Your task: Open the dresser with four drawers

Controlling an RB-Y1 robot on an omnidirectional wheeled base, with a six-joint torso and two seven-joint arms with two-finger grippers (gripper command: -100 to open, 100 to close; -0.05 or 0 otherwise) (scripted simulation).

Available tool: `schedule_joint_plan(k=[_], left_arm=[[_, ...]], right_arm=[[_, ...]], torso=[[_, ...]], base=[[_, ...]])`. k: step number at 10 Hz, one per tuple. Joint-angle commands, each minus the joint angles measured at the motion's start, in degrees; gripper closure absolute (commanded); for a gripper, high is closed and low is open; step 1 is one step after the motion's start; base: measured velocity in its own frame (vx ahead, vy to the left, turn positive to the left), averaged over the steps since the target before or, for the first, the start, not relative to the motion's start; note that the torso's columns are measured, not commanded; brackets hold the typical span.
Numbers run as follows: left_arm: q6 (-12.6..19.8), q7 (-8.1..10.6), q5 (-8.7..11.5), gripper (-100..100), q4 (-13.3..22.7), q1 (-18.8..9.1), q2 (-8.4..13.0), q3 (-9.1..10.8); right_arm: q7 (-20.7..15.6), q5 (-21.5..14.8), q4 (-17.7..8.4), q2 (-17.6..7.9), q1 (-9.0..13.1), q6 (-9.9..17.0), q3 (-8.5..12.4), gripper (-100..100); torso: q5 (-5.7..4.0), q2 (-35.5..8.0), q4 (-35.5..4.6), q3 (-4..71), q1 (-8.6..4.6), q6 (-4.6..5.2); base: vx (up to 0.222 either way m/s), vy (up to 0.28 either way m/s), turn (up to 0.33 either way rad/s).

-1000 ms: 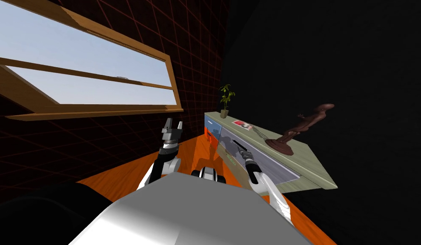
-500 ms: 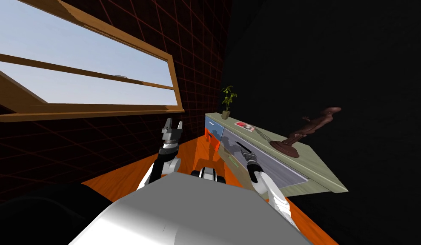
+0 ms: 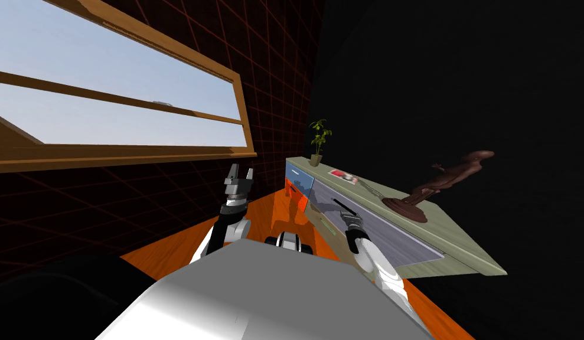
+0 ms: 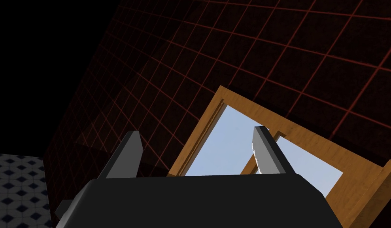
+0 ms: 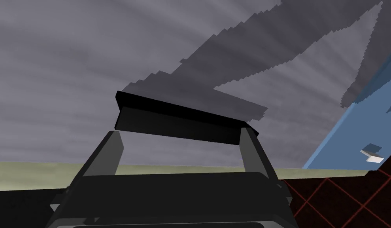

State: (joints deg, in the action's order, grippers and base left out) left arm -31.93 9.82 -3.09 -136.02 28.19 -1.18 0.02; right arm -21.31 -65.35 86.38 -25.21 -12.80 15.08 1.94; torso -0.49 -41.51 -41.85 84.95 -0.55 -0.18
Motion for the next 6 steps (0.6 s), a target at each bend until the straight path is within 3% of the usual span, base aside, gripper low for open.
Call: schedule_joint_plan(k=[1,3,4,6], left_arm=[[0.0,0.00,0.0,0,0.0,0.0,0.0,0.00],[0.0,0.00,0.0,0,0.0,0.0,0.0,0.00],[0.0,0.00,0.0,0,0.0,0.0,0.0,0.00],[0.0,0.00,0.0,0,0.0,0.0,0.0,0.00]], right_arm=[[-0.4,-2.5,-2.4,0.1,0.3,1.1,0.3,-100],[-2.2,-6.7,-5.7,-1.5,1.4,4.3,0.6,-100],[-2.2,-7.4,-6.3,-1.5,1.4,4.3,0.6,-100],[-3.7,-11.0,-9.5,-2.9,2.4,7.2,0.8,-100]], torso=[[0.00,-0.1,-0.1,-0.1,-0.10,-0.06],[-0.06,-0.2,0.0,-0.1,-0.09,0.02],[0.09,-0.1,-0.1,-0.1,0.13,0.08],[0.14,-0.3,-0.2,-0.2,0.06,0.01]], base=[[0.017,0.050,0.003],[0.046,0.116,-0.026],[0.053,0.109,-0.050],[0.054,0.115,-0.021]])
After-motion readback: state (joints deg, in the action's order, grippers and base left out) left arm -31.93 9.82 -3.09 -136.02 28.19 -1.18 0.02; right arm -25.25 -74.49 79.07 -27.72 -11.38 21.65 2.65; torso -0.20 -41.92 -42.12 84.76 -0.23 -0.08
